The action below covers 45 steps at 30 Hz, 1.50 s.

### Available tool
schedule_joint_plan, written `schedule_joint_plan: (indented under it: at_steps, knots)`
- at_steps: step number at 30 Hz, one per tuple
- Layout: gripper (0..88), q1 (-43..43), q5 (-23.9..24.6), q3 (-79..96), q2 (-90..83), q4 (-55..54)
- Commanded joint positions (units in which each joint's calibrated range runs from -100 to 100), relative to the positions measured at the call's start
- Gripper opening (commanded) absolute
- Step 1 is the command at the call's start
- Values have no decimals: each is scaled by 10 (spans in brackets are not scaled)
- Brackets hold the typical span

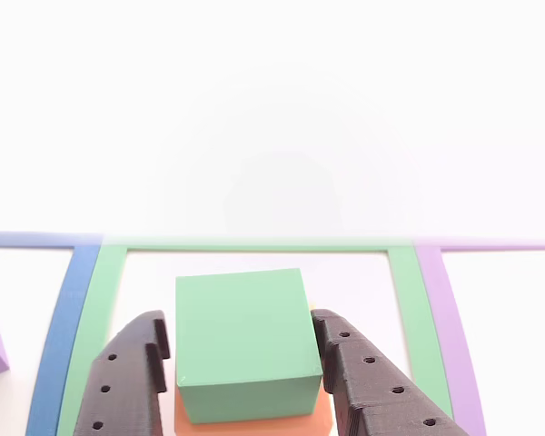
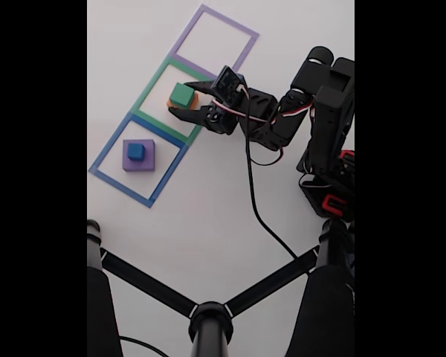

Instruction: Tower of hanoi

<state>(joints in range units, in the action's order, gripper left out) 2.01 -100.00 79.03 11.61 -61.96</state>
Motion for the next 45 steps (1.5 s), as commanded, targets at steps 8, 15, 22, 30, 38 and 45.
schedule_joint_plan:
  at_steps: [8,15,22,30,38,45]
  knots:
    - [61,5,0,-17,0,-12]
    - [59,15,0,-16,-89,63]
    - [58,17,0,-74,-340,416]
    - [55,-19,0,-414,-503,1025]
    - [52,-80,0,-886,-439,1474]
    - [52,-117,0,-1074,-407,1618]
